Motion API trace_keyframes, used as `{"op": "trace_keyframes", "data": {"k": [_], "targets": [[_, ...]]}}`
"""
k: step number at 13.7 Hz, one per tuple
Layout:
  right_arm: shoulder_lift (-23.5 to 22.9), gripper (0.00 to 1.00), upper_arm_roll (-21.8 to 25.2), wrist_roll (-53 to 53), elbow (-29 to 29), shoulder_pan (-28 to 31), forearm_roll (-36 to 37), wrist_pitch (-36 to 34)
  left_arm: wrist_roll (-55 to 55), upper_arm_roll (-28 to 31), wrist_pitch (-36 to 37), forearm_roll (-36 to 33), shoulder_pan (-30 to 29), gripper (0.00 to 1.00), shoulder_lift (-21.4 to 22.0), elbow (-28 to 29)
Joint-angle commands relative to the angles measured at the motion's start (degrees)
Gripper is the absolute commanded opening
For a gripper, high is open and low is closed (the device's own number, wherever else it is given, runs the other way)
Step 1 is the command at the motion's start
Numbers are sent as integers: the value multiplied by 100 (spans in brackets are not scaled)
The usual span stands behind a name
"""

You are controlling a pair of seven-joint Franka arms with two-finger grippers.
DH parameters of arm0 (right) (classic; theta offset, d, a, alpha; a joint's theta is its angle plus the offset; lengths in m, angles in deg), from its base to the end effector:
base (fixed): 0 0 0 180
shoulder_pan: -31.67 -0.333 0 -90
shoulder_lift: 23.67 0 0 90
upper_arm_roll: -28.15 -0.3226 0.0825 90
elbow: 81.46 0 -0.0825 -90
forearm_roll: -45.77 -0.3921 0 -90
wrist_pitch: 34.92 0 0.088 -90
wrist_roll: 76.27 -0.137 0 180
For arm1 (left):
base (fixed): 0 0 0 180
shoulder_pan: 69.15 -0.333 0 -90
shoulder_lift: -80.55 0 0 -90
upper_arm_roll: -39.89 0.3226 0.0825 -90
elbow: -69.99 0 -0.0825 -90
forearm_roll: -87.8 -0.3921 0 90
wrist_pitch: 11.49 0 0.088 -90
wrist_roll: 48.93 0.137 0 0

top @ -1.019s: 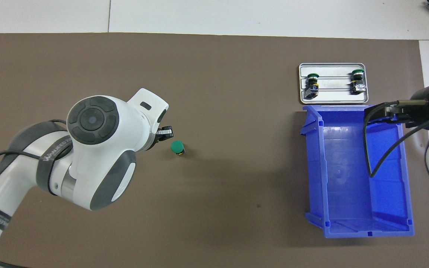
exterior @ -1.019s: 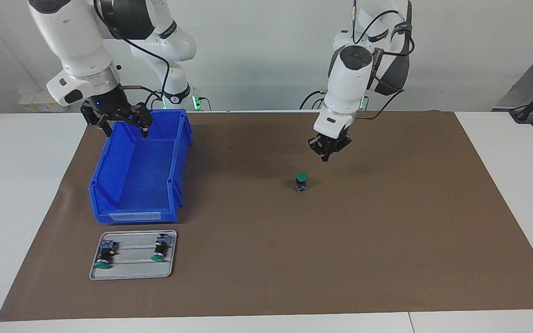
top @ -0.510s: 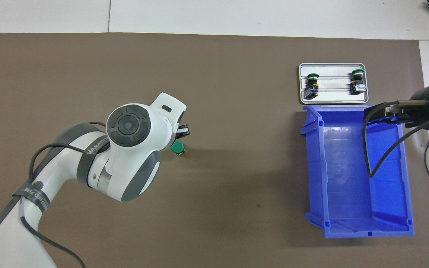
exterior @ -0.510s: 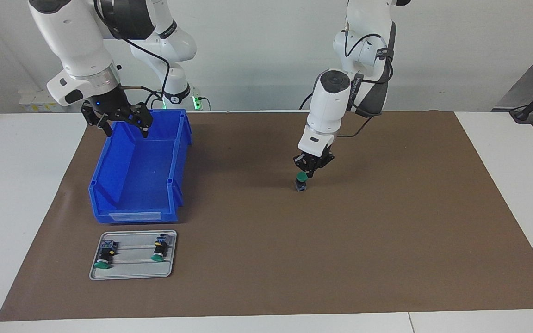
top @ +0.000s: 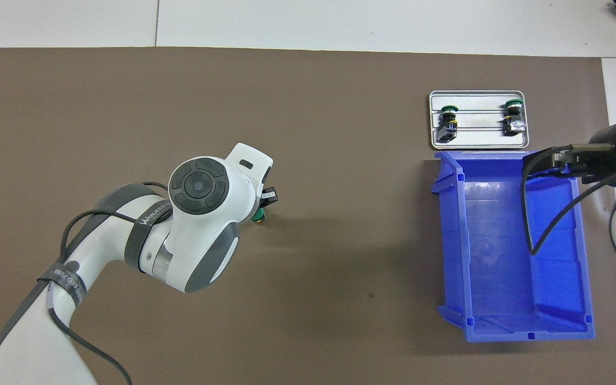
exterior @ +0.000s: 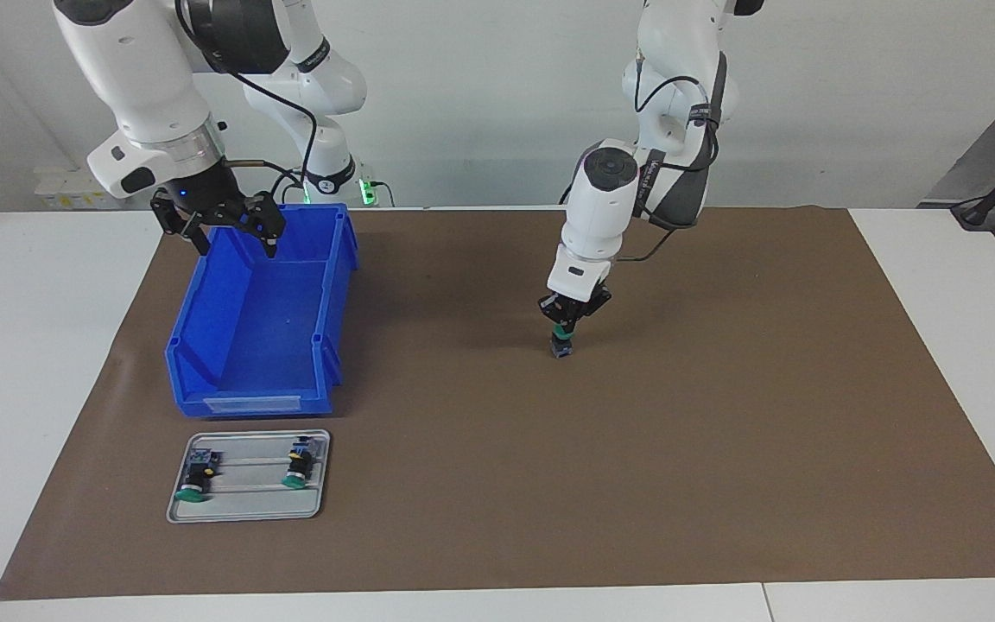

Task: Place and press button with both arms
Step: 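Press down on the green button cap with the closed left gripper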

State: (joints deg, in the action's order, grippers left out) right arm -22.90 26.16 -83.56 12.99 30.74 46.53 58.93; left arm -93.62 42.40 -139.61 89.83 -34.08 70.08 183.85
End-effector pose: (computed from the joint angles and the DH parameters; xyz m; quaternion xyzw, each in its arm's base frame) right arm 0.5625 0.0271 0.5771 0.9993 -0.0377 0.0021 0.0067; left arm 0.5102 -0.3287 0.3515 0.9927 0.1155 0.0195 0.0288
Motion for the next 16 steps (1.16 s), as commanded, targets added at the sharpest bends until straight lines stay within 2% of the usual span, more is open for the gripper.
{"op": "trace_keyframes", "data": {"k": [1, 16], "targets": [[46, 100, -47, 132, 20, 67, -102, -51, -136, 92, -54, 69, 140, 0, 133, 250], [46, 100, -47, 140, 20, 67, -102, -51, -102, 101, -63, 174, 105, 0, 106, 224]]}}
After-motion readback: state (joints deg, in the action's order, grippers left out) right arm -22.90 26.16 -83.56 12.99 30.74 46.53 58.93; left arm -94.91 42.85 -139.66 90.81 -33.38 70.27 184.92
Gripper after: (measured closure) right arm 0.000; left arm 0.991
